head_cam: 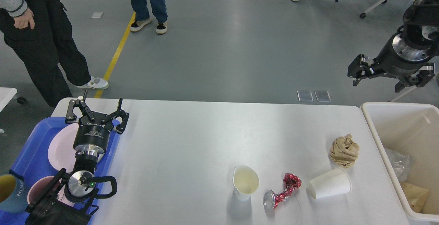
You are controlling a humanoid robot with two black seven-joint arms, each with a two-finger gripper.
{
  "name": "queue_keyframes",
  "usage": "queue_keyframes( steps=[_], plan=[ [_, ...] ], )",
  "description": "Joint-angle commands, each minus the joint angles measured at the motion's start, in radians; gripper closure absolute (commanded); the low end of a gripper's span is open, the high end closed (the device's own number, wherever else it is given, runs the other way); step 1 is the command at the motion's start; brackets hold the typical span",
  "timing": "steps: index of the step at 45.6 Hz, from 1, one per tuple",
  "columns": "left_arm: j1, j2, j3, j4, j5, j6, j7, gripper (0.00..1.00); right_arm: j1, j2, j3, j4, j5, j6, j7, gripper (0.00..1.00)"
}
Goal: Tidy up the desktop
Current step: 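Raise the right gripper out of the bin and swing toward the cups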
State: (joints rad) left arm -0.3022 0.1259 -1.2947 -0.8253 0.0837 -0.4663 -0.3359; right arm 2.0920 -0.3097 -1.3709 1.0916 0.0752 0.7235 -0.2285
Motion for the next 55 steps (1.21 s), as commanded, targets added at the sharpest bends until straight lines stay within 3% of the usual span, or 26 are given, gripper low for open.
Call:
queue_keyframes(
  steps=[1,8,17,38,55],
  plan=[
    [0.0,0.0,0.0,0.0,0.001,0.0,0.0,0.04,0.184,0.017,0.013,0.146,0.0,0.059,0.0,0.0],
    [0.0,0.0,0.0,0.0,-0.001,0.0,-0.002,0.04,0.367,0.008,0.061,0.326,0.001,0.088,0.0,0.0],
    [0.0,0.0,0.0,0.0,-0.001,0.0,0.0,0.04,0.433,0.011,0.112,0.448,0.001,0.093,0.0,0.0],
    [0.0,0.0,0.0,0.0,0.001,0.0,0.0,0.04,0.418,0.041,0.121,0.461,0.011,0.08,0.002,0.0],
    [0.0,0.0,0.0,0.0,0.001,0.0,0.0,0.04,0.211,0.069,0.211,0.458,0.011,0.01,0.0,0.0]
  ],
)
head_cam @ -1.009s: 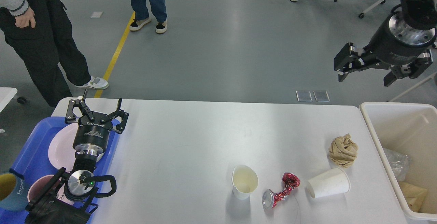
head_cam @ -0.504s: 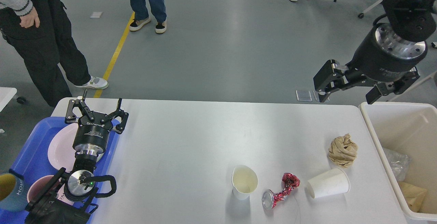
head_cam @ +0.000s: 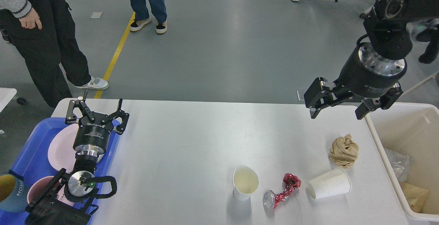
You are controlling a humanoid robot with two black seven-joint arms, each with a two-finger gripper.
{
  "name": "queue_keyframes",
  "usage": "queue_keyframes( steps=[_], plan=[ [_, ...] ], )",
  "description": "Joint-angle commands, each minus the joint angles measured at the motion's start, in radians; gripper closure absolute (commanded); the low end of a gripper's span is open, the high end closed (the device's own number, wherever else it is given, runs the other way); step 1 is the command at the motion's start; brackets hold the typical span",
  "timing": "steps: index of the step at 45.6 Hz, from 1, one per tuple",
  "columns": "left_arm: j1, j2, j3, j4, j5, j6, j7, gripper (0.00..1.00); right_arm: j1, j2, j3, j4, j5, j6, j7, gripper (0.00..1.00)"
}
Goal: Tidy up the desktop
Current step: 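Raise the right gripper out of the bin and swing toward the cups, then lower the right gripper onto the paper cup with liquid and grip it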
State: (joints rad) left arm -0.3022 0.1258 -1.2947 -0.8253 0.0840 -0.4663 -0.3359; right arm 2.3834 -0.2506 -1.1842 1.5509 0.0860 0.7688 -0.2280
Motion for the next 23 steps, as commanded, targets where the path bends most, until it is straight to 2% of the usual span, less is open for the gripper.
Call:
queue_keyframes(
  steps=[1,9,16,23],
  plan=[
    [0.0,0.0,0.0,0.0,0.0,0.0,0.0,0.04,-0.099,0.016,0.037,0.0,0.0,-0.042,-0.002,0.0],
    [0.0,0.0,0.0,0.0,0.0,0.0,0.0,0.04,-0.266,0.033,0.188,-0.012,0.0,-0.08,-0.004,0.03],
    [0.0,0.0,0.0,0.0,0.0,0.0,0.0,0.04,-0.409,0.053,0.282,-0.022,0.0,-0.272,-0.014,0.03],
    [0.0,0.0,0.0,0.0,-0.001,0.0,0.0,0.04,-0.507,0.097,0.294,-0.032,-0.003,-0.405,-0.067,0.03]
  ],
)
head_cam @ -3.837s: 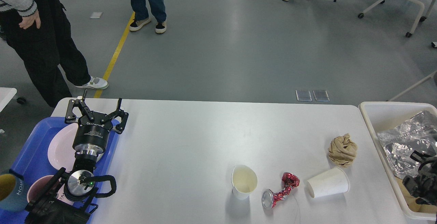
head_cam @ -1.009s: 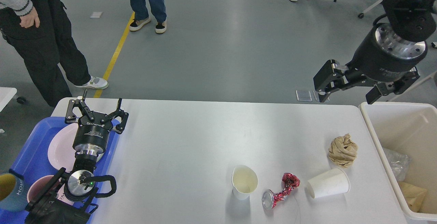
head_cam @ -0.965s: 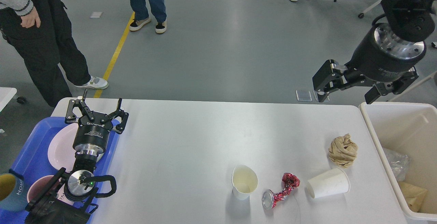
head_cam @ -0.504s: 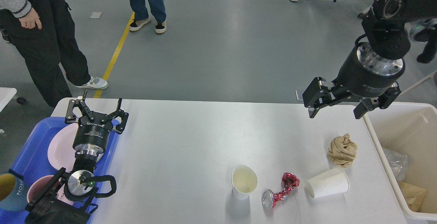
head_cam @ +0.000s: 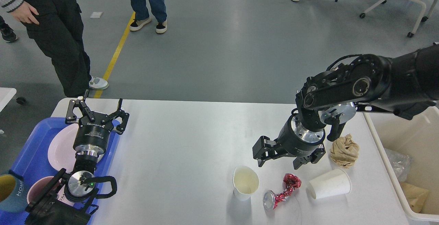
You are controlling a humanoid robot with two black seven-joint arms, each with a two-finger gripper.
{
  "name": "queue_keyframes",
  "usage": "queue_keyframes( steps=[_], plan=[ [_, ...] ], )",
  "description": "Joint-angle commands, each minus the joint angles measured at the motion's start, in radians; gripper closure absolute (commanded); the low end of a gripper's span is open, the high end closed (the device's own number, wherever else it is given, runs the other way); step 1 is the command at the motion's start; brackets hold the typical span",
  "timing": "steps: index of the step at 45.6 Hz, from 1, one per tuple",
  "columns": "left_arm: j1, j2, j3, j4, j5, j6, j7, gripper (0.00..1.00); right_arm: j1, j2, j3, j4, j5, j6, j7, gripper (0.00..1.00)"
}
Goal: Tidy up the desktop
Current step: 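Lower the right gripper onto the paper cup with liquid and grip it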
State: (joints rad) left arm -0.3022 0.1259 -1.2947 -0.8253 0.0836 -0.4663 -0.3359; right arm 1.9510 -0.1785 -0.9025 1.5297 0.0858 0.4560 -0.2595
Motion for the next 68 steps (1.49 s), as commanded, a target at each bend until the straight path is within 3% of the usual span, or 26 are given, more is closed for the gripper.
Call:
queue_keyframes(
  steps=[1,20,41,44,46,49,56,62,68],
  plan=[
    [0.0,0.0,0.0,0.0,0.001,0.0,0.0,0.04,-0.105,0.034,0.025,-0.017,-0.005,-0.111,-0.04,0.03],
    [0.0,0.0,0.0,0.0,0.001,0.0,0.0,0.04,-0.306,0.123,0.065,-0.198,-0.001,-0.204,-0.043,0.03],
    [0.0,0.0,0.0,0.0,0.001,0.0,0.0,0.04,-0.466,0.226,0.083,-0.341,-0.005,-0.226,-0.043,0.06],
    [0.0,0.0,0.0,0.0,-0.001,0.0,0.0,0.04,-0.481,0.229,0.085,-0.362,-0.005,-0.227,-0.043,0.12],
    [0.0,0.0,0.0,0.0,0.001,0.0,0.0,0.04,-0.488,0.229,0.085,-0.373,-0.001,-0.232,-0.043,0.23],
    [0.0,0.0,0.0,0.0,0.001,0.0,0.0,0.04,-0.488,0.226,0.086,-0.375,0.0,-0.234,-0.041,0.46],
    [0.0,0.0,0.0,0.0,0.001,0.0,0.0,0.04,-0.489,0.225,0.086,-0.373,0.0,-0.232,-0.041,0.8],
    [0.0,0.0,0.0,0.0,-0.001,0.0,0.0,0.04,-0.495,0.225,0.086,-0.368,0.0,-0.23,-0.041,0.99],
    [0.0,0.0,0.0,0.0,-0.001,0.0,0.0,0.04,-0.492,0.225,0.086,-0.362,0.0,-0.223,-0.041,1.0]
  ],
)
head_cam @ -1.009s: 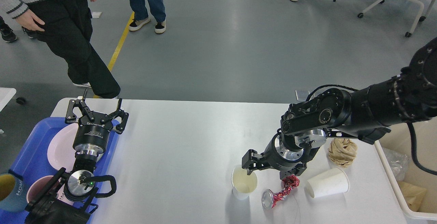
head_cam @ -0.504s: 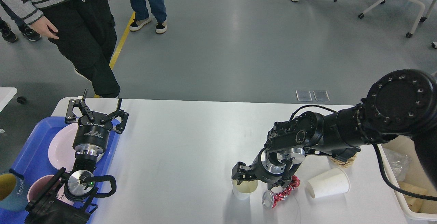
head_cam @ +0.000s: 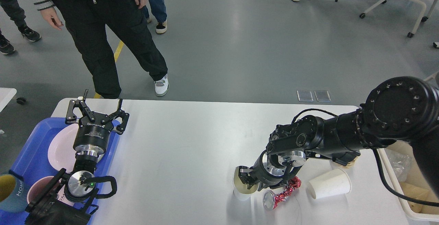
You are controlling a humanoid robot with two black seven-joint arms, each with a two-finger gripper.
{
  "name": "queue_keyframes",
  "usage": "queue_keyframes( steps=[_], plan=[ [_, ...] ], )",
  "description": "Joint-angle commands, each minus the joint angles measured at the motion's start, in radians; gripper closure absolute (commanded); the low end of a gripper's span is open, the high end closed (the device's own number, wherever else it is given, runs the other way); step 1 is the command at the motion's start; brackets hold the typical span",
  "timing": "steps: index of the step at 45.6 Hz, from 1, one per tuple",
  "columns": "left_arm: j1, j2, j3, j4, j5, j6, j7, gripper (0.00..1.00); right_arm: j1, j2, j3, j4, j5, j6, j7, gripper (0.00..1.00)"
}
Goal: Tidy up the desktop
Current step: 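Lower the right gripper onto the paper cup with liquid and grip it, then lift the paper cup and carry it over the white bin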
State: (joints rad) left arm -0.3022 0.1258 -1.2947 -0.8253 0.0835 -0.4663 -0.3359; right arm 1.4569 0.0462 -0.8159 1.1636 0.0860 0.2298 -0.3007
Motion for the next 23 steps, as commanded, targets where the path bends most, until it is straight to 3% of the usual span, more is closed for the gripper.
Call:
queue_keyframes(
  steps=[1,19,23],
  plan=[
    [0.0,0.0,0.0,0.0,0.001,0.0,0.0,0.04,0.003,0.0,0.001,0.005,0.0,0.0,0.0,1.0],
    [0.0,0.0,0.0,0.0,0.001,0.0,0.0,0.04,0.101,-0.019,0.015,0.07,0.011,0.014,0.015,1.0],
    [0.0,0.0,0.0,0.0,0.001,0.0,0.0,0.04,0.169,-0.072,0.012,0.093,0.053,0.072,0.015,1.0]
  ],
)
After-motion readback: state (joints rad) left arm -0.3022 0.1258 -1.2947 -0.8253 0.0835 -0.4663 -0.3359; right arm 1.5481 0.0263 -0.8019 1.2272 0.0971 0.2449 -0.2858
